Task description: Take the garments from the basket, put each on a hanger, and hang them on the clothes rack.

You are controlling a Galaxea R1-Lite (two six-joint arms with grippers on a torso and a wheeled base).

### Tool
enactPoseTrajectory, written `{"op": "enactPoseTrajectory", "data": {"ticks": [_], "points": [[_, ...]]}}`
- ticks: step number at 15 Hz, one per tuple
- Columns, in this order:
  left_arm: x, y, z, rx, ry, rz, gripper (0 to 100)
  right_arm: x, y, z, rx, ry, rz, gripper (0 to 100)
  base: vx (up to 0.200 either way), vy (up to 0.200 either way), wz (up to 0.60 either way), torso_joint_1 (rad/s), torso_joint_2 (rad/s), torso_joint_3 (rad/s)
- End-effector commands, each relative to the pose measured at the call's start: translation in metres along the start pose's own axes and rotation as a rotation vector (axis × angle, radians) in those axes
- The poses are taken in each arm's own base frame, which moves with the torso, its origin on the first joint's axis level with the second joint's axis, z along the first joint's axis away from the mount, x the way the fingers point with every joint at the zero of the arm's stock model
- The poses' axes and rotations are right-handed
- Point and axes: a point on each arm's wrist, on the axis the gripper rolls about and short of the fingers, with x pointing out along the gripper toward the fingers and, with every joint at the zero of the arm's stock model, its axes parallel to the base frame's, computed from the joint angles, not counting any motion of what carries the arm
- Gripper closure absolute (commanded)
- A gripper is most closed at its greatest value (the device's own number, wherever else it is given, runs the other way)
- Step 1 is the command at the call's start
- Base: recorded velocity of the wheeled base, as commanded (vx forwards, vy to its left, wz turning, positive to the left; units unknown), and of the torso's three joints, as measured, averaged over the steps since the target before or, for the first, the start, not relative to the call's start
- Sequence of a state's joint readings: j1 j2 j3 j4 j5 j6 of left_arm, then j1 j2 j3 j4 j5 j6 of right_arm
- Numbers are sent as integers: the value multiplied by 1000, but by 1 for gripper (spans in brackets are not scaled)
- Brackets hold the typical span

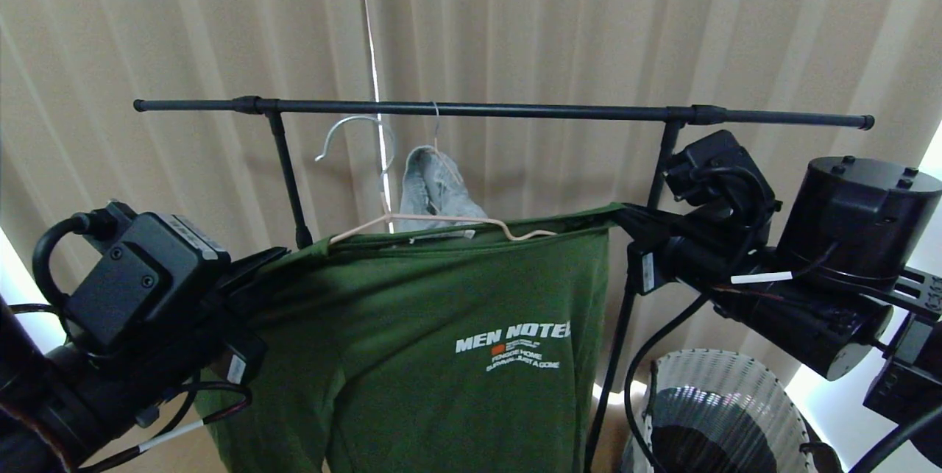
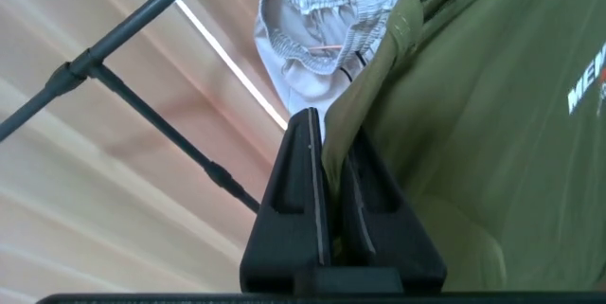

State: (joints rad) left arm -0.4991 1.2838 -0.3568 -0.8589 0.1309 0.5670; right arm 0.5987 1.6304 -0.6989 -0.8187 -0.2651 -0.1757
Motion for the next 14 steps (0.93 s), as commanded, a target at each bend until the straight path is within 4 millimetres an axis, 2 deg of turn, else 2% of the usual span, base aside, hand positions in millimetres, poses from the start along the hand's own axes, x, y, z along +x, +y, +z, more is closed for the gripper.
{"op": "enactPoseTrajectory", "data": {"ticks": [1, 4, 8, 9, 14], "points": [[4, -3, -1, 15, 8, -14, 100, -4, 18, 3, -13, -10, 66, 100, 0, 0, 0, 0, 0, 0], [7, -2, 0, 23, 10, -12, 100, -8, 30, 3, -25, -5, 111, 100, 0, 0, 0, 0, 0, 0], [9, 0, 3, 18, 5, 1, 100, -10, 30, -1, -34, 24, 116, 100, 0, 0, 0, 0, 0, 0], [11, 0, 3, 17, 5, 1, 100, -10, 30, -1, -34, 24, 116, 0, 0, 0, 0, 0, 0, 0], [32, 2, 6, 14, 23, 9, 100, -12, 29, 6, -92, -18, 141, 0, 0, 0, 0, 0, 0, 0]]}}
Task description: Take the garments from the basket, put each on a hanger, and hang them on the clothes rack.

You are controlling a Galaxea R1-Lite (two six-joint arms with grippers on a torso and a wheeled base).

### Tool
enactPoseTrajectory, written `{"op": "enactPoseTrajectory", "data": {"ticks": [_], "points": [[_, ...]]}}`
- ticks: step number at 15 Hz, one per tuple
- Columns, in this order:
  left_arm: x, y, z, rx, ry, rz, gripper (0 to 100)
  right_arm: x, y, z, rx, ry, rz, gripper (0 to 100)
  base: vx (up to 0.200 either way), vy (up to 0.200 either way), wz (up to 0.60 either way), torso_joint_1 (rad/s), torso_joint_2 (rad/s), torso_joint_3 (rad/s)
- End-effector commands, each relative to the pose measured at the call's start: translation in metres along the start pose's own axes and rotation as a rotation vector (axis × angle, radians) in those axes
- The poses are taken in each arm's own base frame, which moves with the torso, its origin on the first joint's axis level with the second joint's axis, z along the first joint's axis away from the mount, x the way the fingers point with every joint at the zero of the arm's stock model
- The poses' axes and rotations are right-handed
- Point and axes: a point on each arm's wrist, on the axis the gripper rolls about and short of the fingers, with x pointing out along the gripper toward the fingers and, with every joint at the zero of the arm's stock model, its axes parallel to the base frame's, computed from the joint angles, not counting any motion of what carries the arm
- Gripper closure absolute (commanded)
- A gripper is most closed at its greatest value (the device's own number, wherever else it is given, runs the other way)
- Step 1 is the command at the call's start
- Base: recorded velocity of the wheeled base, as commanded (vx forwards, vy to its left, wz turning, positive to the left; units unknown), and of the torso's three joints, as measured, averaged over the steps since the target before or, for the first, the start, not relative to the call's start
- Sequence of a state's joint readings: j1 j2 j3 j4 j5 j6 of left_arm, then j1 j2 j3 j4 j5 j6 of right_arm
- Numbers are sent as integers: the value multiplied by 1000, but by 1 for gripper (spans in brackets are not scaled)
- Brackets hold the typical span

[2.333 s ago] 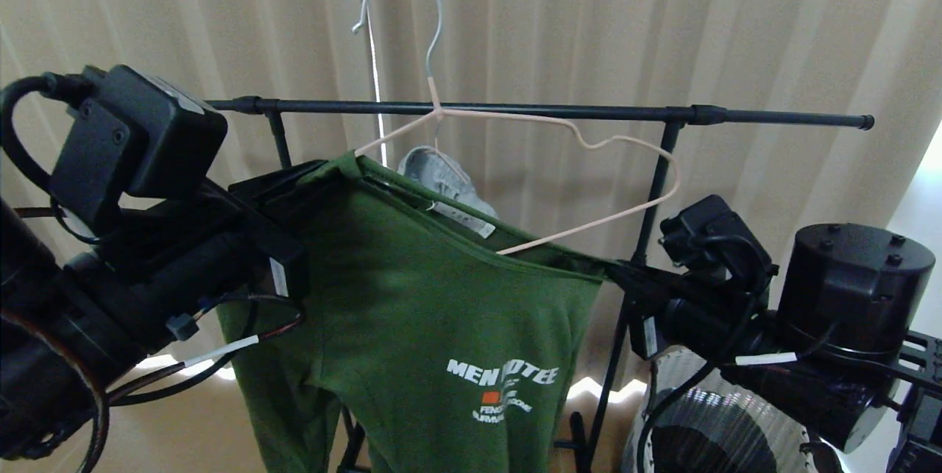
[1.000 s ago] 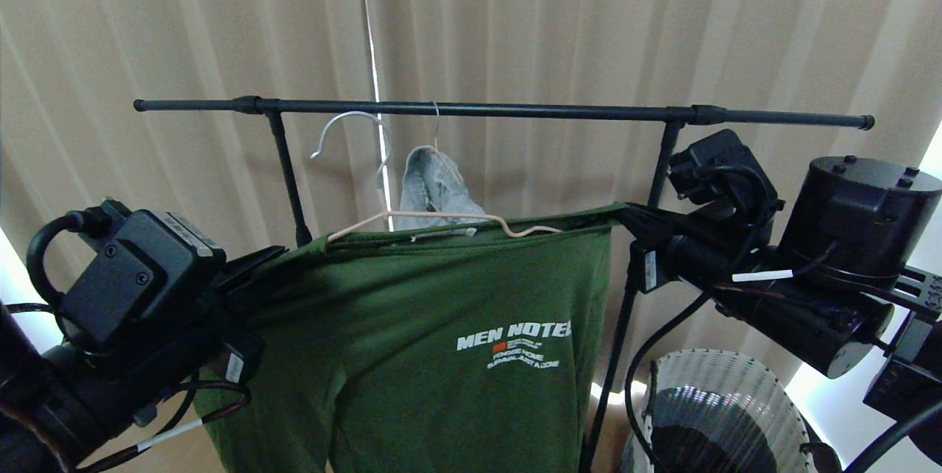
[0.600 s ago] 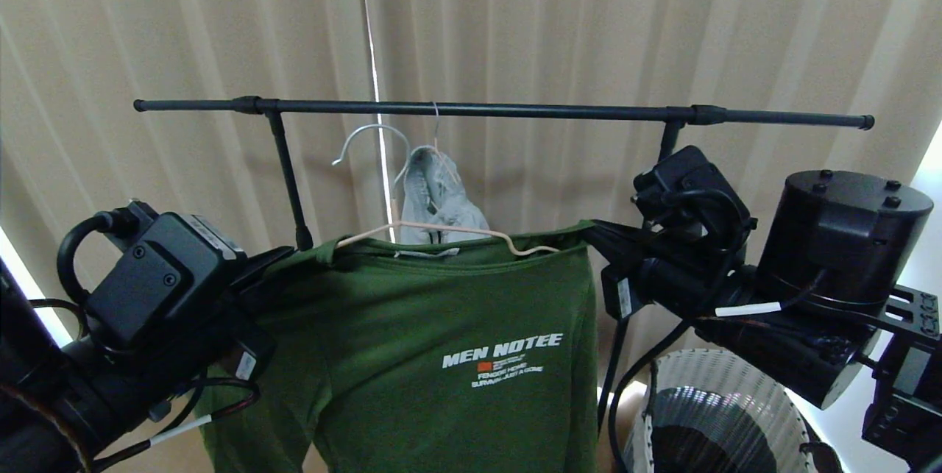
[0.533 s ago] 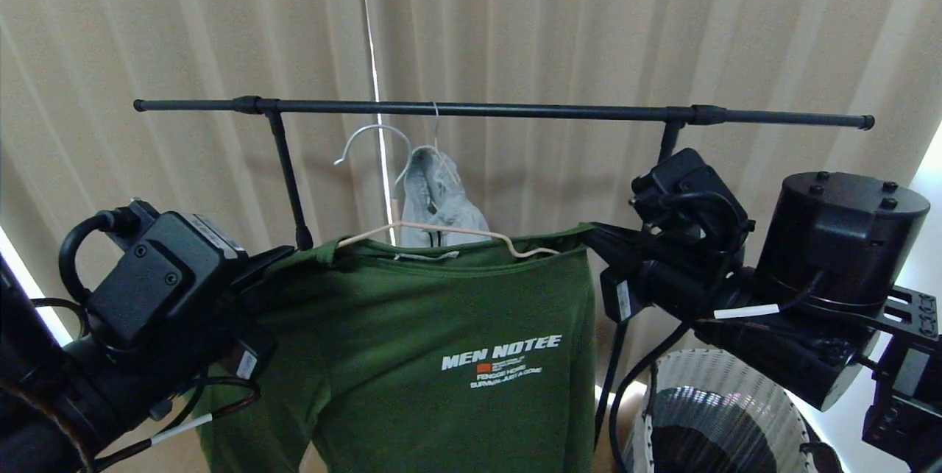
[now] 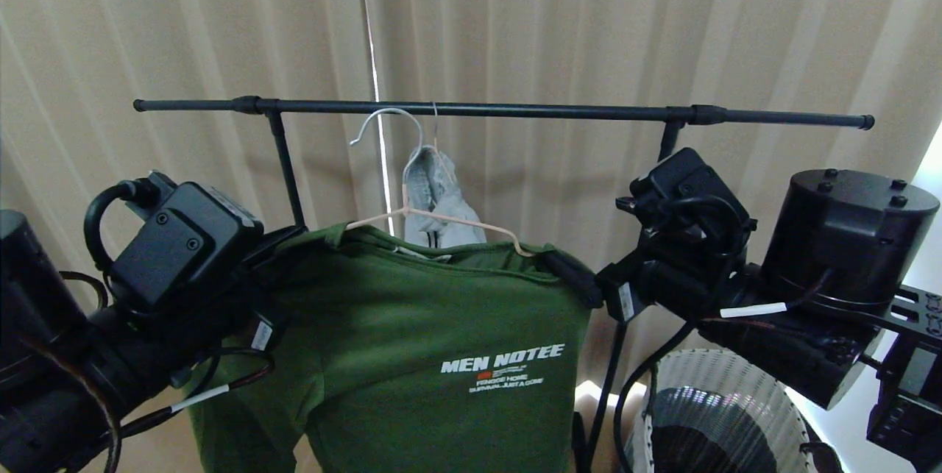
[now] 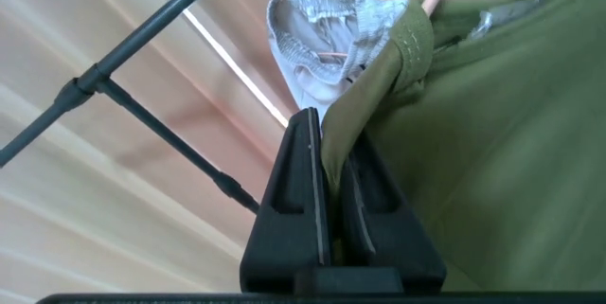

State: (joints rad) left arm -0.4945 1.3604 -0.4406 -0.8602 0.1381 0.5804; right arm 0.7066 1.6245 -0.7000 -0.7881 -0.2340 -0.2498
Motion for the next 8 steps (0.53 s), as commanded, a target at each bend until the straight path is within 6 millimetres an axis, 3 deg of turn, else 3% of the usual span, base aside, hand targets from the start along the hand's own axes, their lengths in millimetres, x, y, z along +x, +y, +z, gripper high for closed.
{"op": "enactPoseTrajectory", "data": {"ticks": [1, 5, 6, 8], "points": [[12, -2, -3, -6, 25, -4, 100, -2, -1, 4, -15, -19, 12, 0, 0, 0, 0, 0, 0, 0], [12, 5, 1, -16, 28, 45, 100, -3, -1, 3, -42, -19, 18, 0, 0, 0, 0, 0, 0, 0], [14, 16, -5, -18, 73, 123, 100, -3, -1, 3, -42, -18, 19, 0, 0, 0, 0, 0, 0, 0], [13, 20, -9, -21, 88, 143, 100, -3, -1, 2, -42, -16, 19, 0, 0, 0, 0, 0, 0, 0]]}}
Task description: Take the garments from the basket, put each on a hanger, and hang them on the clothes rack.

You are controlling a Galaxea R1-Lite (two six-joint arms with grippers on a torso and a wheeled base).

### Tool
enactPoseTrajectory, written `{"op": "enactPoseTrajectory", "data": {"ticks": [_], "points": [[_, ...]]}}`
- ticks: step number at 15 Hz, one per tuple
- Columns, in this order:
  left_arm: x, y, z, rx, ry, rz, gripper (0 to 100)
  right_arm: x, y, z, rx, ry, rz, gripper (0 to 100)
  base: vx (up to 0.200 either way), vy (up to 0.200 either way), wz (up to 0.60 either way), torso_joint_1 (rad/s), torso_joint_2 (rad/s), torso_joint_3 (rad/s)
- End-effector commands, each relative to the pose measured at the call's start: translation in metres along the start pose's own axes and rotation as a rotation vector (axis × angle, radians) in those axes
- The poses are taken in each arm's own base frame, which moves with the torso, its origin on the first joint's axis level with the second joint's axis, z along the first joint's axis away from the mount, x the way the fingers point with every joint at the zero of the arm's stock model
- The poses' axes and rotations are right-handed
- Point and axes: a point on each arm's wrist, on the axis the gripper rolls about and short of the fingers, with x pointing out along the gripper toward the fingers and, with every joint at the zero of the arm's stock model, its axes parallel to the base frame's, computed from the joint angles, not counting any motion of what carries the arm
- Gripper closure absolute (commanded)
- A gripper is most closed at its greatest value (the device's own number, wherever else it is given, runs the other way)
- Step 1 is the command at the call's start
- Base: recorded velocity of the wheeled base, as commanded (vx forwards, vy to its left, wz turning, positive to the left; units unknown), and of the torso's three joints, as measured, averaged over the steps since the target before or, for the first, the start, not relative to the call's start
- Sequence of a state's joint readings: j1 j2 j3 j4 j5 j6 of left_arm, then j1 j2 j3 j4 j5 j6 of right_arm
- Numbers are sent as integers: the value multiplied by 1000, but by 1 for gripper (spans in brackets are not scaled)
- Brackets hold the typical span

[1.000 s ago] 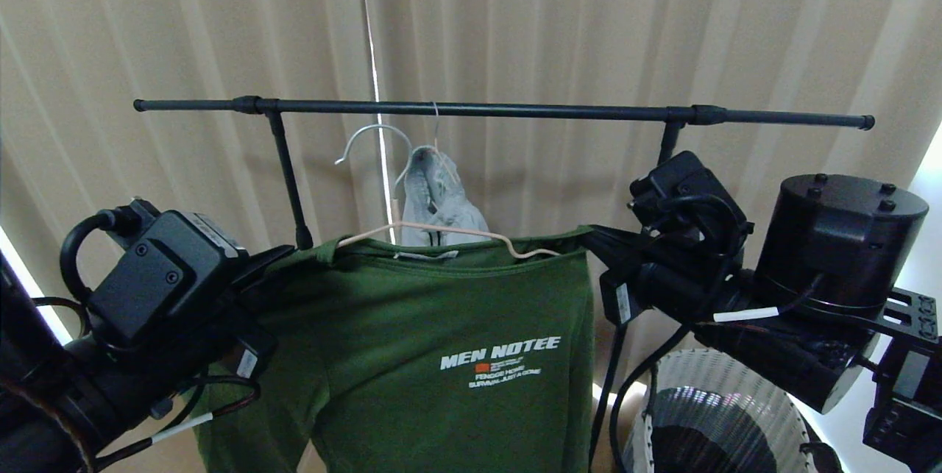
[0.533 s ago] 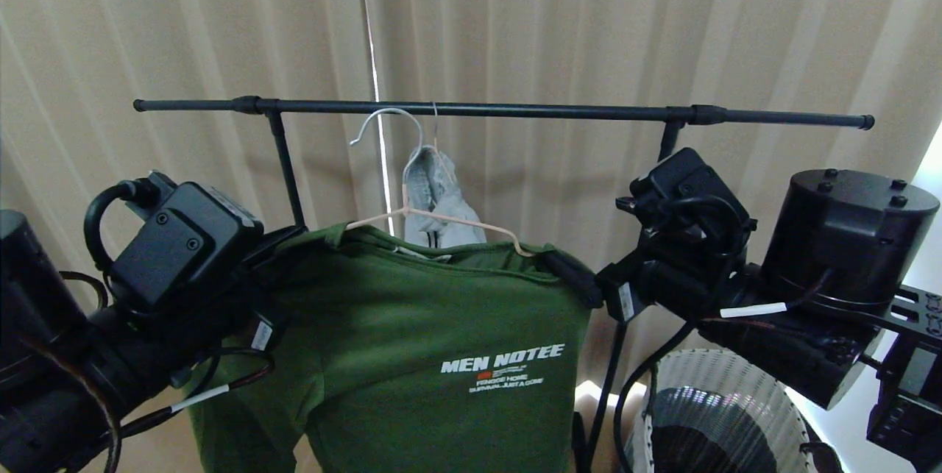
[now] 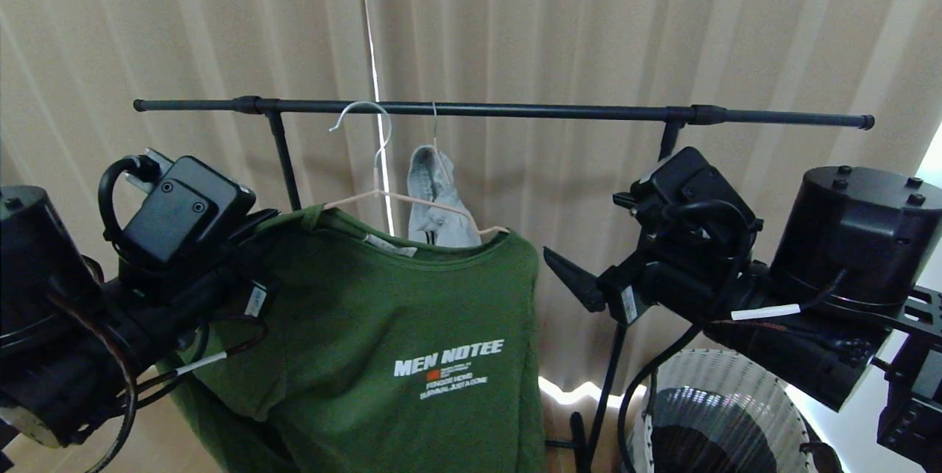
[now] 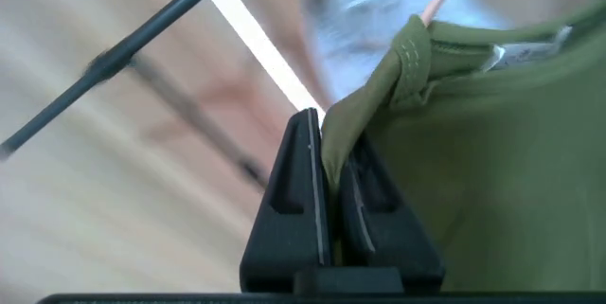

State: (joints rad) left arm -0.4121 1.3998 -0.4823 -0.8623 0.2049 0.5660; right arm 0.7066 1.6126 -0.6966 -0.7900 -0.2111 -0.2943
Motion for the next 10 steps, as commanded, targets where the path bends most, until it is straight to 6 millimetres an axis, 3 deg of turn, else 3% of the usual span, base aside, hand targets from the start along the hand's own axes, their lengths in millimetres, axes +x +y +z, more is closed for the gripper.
{"op": "enactPoseTrajectory", "data": {"ticks": [1, 10], "points": [[-2, 0, -1, -14, -7, 3, 100, 2, 1, 0, 0, 0, 0, 0, 0, 0, 0, 0, 0, 0], [-13, -44, 27, -56, -143, -199, 100, 15, 3, 6, -36, -16, 0, 0, 0, 0, 0, 0, 0, 0]]}}
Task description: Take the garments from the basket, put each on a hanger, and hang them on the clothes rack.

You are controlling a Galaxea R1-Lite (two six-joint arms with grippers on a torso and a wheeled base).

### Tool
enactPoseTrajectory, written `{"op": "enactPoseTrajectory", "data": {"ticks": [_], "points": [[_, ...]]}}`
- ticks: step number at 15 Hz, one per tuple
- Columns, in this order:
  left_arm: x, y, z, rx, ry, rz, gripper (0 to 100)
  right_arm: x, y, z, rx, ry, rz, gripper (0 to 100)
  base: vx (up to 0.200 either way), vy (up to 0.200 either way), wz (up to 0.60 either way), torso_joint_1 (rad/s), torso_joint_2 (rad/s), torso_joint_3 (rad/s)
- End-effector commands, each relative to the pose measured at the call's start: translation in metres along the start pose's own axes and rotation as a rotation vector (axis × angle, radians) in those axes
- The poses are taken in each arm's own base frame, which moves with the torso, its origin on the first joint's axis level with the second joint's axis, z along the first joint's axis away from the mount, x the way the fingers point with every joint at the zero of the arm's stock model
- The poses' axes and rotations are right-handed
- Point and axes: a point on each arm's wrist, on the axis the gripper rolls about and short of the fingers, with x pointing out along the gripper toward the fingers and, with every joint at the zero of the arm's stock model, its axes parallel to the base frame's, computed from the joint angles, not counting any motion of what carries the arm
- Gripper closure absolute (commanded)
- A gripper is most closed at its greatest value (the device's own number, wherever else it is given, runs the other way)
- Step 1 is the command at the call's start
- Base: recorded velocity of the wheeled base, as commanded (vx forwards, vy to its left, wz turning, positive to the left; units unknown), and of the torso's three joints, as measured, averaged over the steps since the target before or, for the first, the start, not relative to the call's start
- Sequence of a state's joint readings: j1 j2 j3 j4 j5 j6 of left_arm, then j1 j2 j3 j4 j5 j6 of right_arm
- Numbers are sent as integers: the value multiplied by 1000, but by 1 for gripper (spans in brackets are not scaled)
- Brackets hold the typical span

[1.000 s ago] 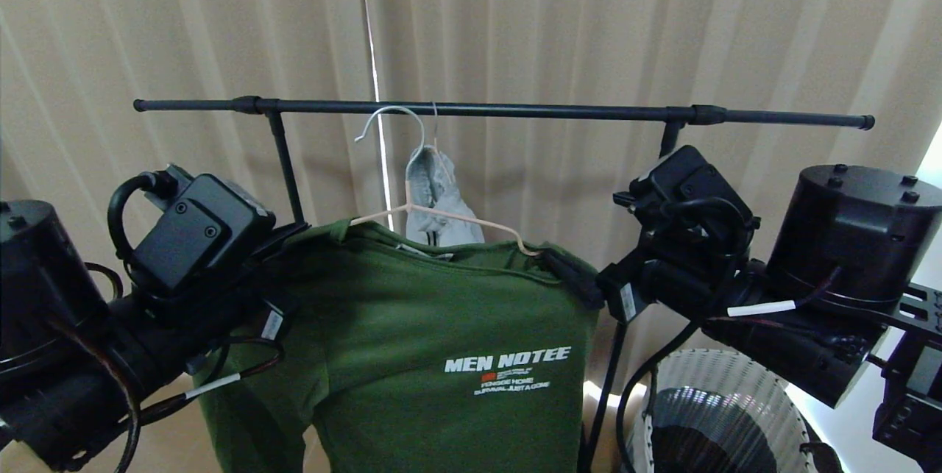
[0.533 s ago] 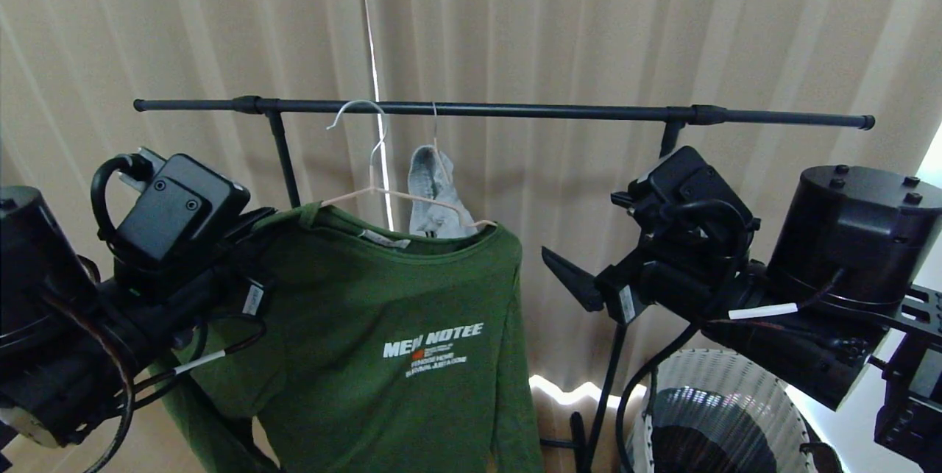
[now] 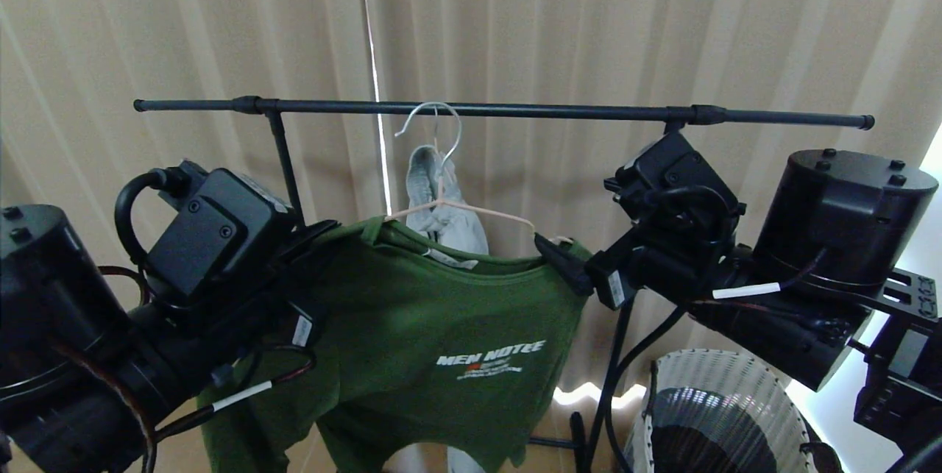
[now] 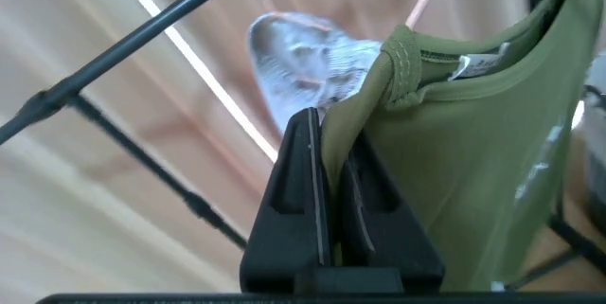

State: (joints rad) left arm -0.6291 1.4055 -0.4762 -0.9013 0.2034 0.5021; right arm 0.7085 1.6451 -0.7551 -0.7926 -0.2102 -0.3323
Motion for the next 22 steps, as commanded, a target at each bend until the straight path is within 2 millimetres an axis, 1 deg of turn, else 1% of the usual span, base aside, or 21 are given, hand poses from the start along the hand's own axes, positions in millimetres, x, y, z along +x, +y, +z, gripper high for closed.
{"op": "enactPoseTrajectory", "data": {"ticks": [1, 3, 4, 6, 8, 10, 11, 22], "points": [[3, -9, 2, 6, -7, -36, 100, 6, 6, -6, -7, 22, 17, 0, 0, 0, 0, 0, 0, 0], [4, -14, 3, 9, -11, -59, 100, 7, 12, -6, -10, 22, 34, 0, 0, 0, 0, 0, 0, 0], [4, -16, 5, 9, -19, -69, 100, 11, 14, -6, -13, 24, 37, 0, 0, 0, 0, 0, 0, 0], [4, -20, 6, 11, -25, -83, 100, 12, 14, -5, -27, 19, 38, 0, 0, 0, 0, 0, 0, 0], [4, -20, 6, 11, -25, -83, 100, 14, 15, -7, -31, 27, 41, 0, 0, 0, 0, 0, 0, 0], [4, -19, 10, 4, -53, -75, 100, 17, 17, -10, -33, 35, 44, 0, 0, 0, 0, 0, 0, 0], [5, -19, 11, 0, -60, -71, 100, 17, 17, -10, -33, 37, 44, 100, 0, 0, 0, 0, 0, 0], [4, -18, 9, 3, -58, -67, 100, 16, 17, -10, -28, 20, 38, 100, 0, 0, 0, 0, 0, 0]]}}
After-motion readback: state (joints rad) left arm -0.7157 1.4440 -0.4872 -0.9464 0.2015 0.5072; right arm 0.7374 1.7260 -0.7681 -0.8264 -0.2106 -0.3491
